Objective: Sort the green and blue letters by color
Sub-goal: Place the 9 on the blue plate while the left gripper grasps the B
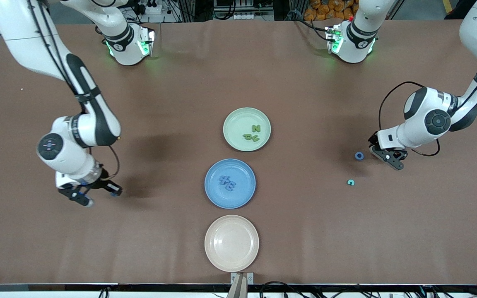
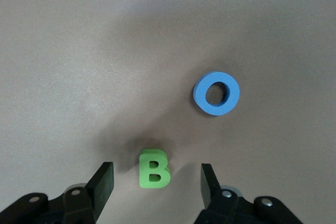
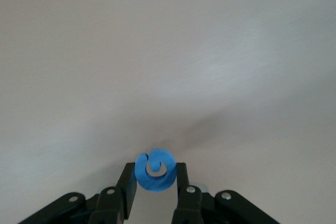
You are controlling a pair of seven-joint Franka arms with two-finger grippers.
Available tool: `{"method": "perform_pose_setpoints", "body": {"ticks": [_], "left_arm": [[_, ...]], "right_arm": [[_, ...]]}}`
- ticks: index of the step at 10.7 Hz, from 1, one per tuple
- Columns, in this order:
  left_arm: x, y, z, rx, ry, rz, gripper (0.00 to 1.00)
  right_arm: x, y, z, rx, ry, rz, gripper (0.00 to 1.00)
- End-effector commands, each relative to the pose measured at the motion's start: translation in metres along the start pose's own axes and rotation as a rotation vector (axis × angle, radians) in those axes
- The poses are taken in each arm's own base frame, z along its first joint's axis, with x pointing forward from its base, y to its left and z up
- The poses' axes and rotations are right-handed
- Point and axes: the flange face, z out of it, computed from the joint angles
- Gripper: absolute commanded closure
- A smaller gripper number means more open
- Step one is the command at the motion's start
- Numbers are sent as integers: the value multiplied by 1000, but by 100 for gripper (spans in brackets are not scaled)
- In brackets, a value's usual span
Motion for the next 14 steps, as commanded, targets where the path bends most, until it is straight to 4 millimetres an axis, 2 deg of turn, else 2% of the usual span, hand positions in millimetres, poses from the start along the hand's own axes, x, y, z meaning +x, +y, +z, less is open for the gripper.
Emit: {"method": "perform_pose_setpoints", "body": {"ticks": [1, 3, 4, 7, 8, 10, 12, 13, 14], "left_arm": [[-1, -1, 3, 9, 13, 18, 29], [-1, 0, 4, 6, 13, 18, 31], [0, 0, 7, 1, 13, 21, 31], [-2, -2, 10, 9, 19, 26, 33], [-2, -2, 10, 8, 20, 27, 36], [-3, -3, 11, 9, 19, 26, 40], [-2, -3, 10, 11, 21, 26, 50], [-2, -3, 10, 10, 21, 25, 58], [-2, -3, 10, 12, 21, 26, 73]], "right_arm": [[-26, -98, 12, 65, 2, 39, 100], [-58, -159, 14, 104, 14, -39, 100], [-74, -182, 14, 120, 12, -68, 100], [-109, -232, 2, 193, 31, -124, 100], [-125, -249, 4, 231, 45, -147, 100], [-152, -271, 11, 274, 60, -184, 100], [-171, -283, 9, 287, 37, -136, 90], [-183, -290, 10, 293, 16, -91, 84], [-188, -292, 10, 295, 5, -41, 53]]}}
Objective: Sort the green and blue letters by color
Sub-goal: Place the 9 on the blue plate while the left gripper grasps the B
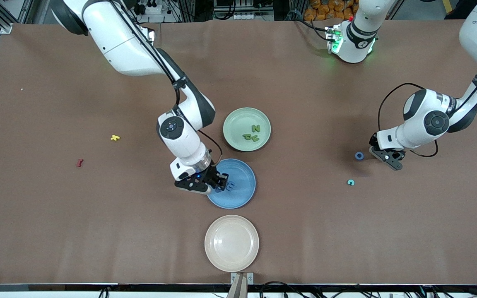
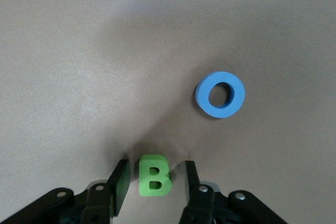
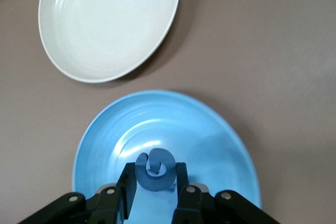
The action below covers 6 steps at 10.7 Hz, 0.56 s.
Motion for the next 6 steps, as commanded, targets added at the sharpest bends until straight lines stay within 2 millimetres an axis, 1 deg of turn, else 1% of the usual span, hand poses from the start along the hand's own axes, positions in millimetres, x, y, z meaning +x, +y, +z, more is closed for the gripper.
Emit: {"method": "perform_pose_setpoints", "body": {"ticks": [1, 2, 3, 4, 5, 6], "left_arm": [[0, -2, -1, 15, 11, 12, 100], [1, -3, -2, 19, 11, -4, 100], [2, -2, -5, 25, 12, -20, 100], [5, -4, -12, 40, 18, -33, 100], [14, -7, -26, 65, 35, -36, 100], [23, -7, -42, 83, 51, -39, 100]], "right_arm": [[-9, -18, 1, 22, -9, 117, 26], [-7, -17, -2, 19, -6, 109, 0], [-6, -17, -2, 17, -3, 100, 0], [-5, -14, -3, 10, -4, 99, 0], [1, -8, -8, -4, -10, 105, 0], [15, 8, -11, -39, -27, 88, 0]]}}
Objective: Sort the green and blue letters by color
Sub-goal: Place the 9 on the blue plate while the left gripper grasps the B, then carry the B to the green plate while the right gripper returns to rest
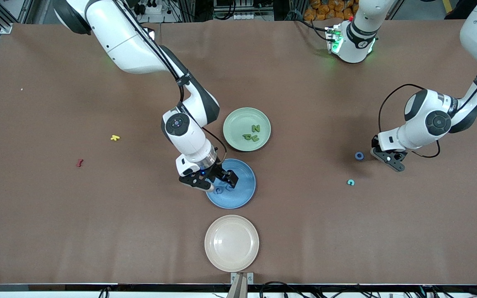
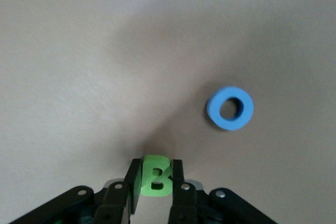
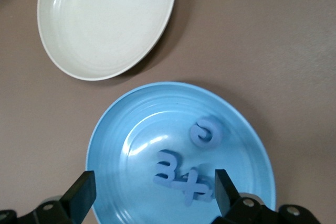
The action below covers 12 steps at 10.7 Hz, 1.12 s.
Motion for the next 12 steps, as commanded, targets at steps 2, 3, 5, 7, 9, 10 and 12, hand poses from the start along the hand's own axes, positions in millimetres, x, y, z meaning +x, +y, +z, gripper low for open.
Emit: {"method": "perform_pose_setpoints", "body": {"ticks": [2, 3, 5, 7, 9, 10, 12], "left_arm": [[44, 10, -63, 89, 35, -14, 100], [59, 19, -79, 95, 40, -23, 100], [89, 39, -98, 101, 76, -39, 100], [123, 87, -103, 98, 97, -99, 100], [159, 155, -107, 82, 121, -172, 100], [176, 188, -108, 54, 134, -216, 100], [212, 253, -112, 5, 160, -302, 100]], "right_arm": [[61, 51, -21, -114, -49, -29, 0], [80, 69, -32, -139, -59, -39, 0], [121, 106, -51, -168, -64, -68, 0], [163, 155, -81, -206, -24, -134, 0], [195, 221, -96, -277, -17, -207, 0], [212, 251, -107, -302, -12, -239, 0], [237, 316, -132, -332, -21, -276, 0]]}}
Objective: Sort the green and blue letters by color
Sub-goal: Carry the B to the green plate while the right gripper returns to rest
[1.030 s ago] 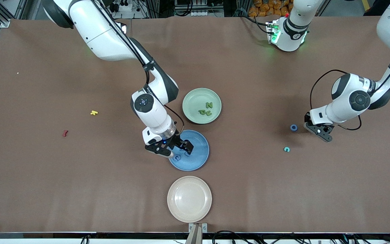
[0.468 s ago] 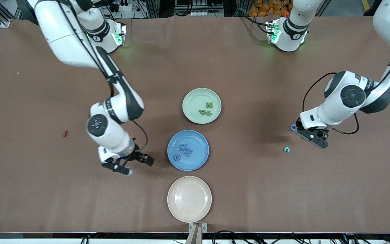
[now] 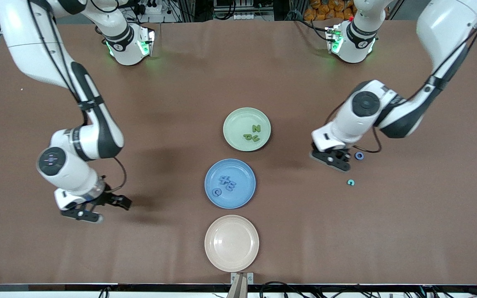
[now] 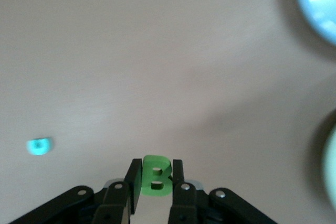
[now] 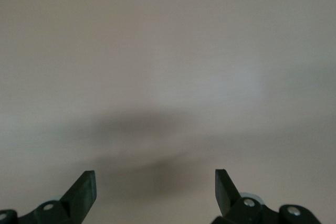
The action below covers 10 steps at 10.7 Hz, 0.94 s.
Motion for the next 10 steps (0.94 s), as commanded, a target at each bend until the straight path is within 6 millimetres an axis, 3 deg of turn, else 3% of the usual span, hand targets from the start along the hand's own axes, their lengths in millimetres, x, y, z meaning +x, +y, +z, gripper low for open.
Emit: {"method": "perform_pose_setpoints", "body": {"ticks": [1, 3, 5, 8, 10], "left_arm": [[28, 87, 1, -32, 4, -149, 100], [30, 143, 10, -23, 1, -232, 100], [34, 189, 15, -24, 9, -287, 100], [35, 237, 16, -47, 10, -349, 100], [31, 252, 27, -22, 9, -345, 100]], "right_arm": [[4, 94, -23, -55, 2, -81, 0], [2, 136, -36, -80, 1, -82, 0], [1, 163, -78, -112, 42, -67, 0], [-5, 171, -160, -146, 1, -98, 0], [-12, 168, -208, -153, -50, -91, 0]]}}
